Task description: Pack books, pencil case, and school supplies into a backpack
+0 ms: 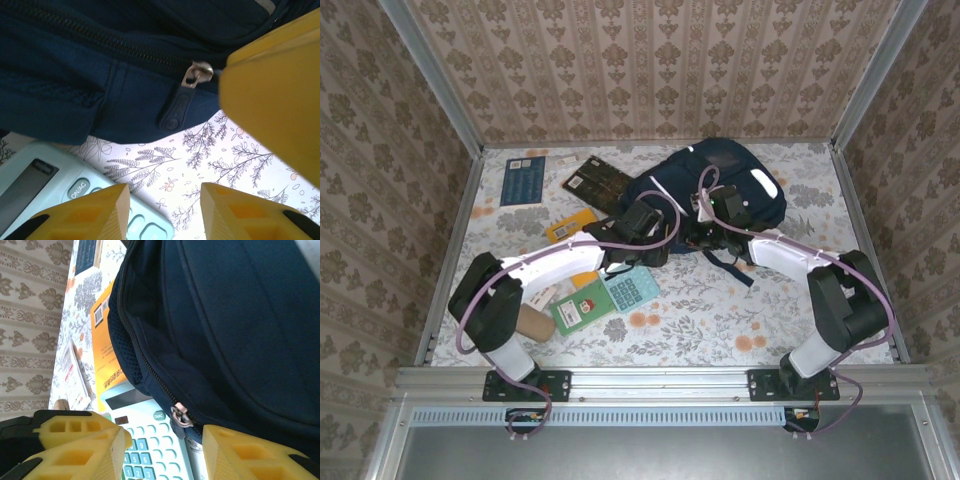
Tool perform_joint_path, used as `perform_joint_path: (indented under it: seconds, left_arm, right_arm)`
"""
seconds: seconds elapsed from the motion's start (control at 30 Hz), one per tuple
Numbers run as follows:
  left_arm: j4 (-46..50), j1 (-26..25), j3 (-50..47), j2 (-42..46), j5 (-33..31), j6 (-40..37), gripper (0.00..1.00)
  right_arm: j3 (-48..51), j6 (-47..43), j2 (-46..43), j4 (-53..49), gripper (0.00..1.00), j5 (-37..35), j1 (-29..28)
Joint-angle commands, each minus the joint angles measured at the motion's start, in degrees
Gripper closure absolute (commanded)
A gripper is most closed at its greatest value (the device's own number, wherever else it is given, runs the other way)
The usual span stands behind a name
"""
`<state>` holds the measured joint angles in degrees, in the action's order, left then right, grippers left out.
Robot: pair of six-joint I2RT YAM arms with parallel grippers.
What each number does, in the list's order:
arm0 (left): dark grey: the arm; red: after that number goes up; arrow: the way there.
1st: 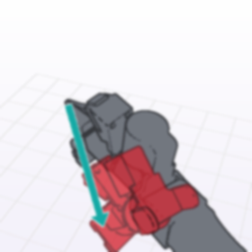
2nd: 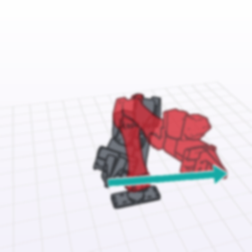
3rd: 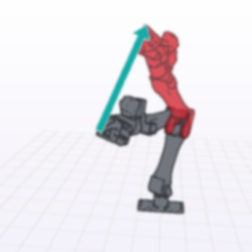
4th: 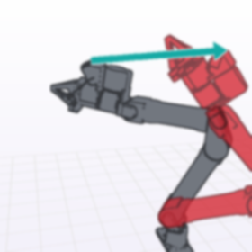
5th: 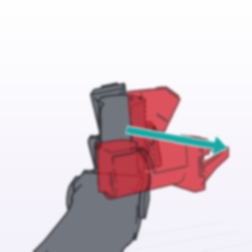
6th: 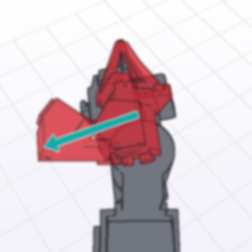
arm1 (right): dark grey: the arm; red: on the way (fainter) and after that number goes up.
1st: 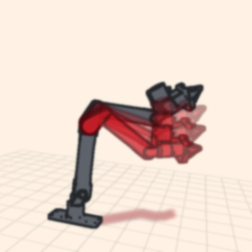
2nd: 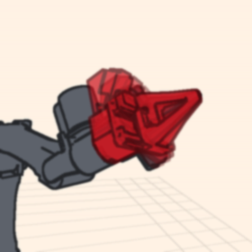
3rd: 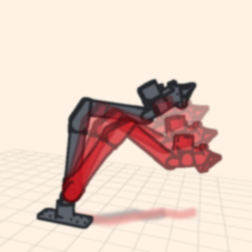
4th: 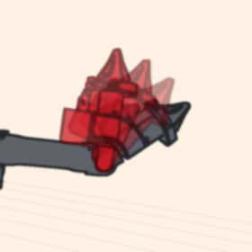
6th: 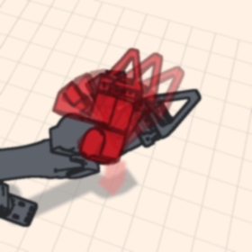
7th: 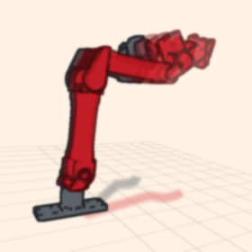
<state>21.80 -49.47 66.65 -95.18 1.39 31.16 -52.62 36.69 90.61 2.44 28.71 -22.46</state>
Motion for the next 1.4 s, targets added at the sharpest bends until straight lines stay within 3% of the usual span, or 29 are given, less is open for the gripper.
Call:
perform_joint_path:
  seconds: [0.0, 0.33, 0.73, 0.83, 0.97, 1.13, 1.37]
  left_arm:
    - [-1.59, -0.59, 3.22, -2.25, -0.94, -3.69, 0.59]
    - [-1.04, -0.98, 7.21, -7.39, -1.2, -6.38, 0.6]
    - [0.75, -0.82, 10.51, -12.53, -8.04, -6.93, 0.69]
    - [0.68, -0.7, 11.11, -12.93, -8.46, -6.97, 0.87]
    - [1.96, -0.63, 11.4, -12.14, -9.05, -7.3, 1.0]
    - [1.93, -0.72, 9.64, -9.26, -8.52, -7.48, 1.0]
    - [2.62, -1.81, 8.46, -6.26, -7.46, -7.25, 1.0]
  right_arm:
    - [1.53, 3.46, -2.73, -1.62, 0.55, -2.32, 1.39]
    - [7.23, 7.26, -9.53, -0.43, 0.55, -6.01, 3.63]
    - [9.97, 7.91, -14.82, -0.51, 0.55, -6.7, 3.76]
    - [10.25, 7.96, -14.98, -0.46, 0.55, -6.39, 3.82]
    - [10.52, 8.13, -14.94, -0.56, 0.55, -6.43, 3.76]
    - [10.87, 10.84, -14.53, -1.22, 0.52, -7.72, 3.55]
    - [11.25, 21.97, -11.33, 1.42, 0.47, -8.27, 1.57]
